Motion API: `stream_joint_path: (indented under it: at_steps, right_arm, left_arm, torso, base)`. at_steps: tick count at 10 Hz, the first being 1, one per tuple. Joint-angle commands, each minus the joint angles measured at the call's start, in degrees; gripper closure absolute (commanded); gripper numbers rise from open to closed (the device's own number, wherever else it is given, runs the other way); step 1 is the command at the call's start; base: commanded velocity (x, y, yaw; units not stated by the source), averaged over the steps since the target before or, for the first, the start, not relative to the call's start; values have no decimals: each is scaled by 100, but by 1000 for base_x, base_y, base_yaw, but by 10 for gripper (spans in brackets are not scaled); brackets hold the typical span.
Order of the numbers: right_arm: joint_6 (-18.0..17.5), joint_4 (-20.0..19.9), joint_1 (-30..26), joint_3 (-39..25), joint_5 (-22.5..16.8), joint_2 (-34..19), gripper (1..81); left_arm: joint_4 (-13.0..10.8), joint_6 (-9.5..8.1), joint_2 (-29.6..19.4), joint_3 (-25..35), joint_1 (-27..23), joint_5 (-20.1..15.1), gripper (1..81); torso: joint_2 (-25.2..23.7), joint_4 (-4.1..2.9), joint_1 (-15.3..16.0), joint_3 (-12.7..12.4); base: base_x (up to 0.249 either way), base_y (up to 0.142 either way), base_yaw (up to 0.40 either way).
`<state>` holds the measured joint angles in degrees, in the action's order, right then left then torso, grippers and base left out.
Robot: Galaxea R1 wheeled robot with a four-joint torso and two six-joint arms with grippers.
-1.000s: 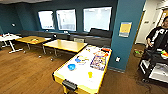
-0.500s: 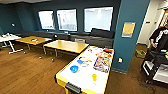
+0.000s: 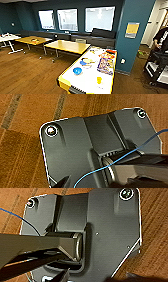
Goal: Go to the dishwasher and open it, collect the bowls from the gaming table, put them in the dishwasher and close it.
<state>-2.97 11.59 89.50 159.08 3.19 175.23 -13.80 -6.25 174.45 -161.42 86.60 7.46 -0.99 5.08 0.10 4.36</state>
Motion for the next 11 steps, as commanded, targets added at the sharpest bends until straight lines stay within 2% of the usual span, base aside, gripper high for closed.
stream_joint_path:
  at_steps: [1, 11]
  right_arm:
    - [16, -17, -235, 8, -302, -12, 10]
    - [16, -17, -226, 8, -302, -12, 10]
  left_arm:
    - [0, -7, -15, -22, -253, -254, 10]
    - [9, -7, -6, -13, -245, -254, 10]
  torso:
    - [0, 0, 0, 0]
    - [0, 0, -2, 0]
  base:
    - [116, 109, 0]
    - [116, 103, 0]
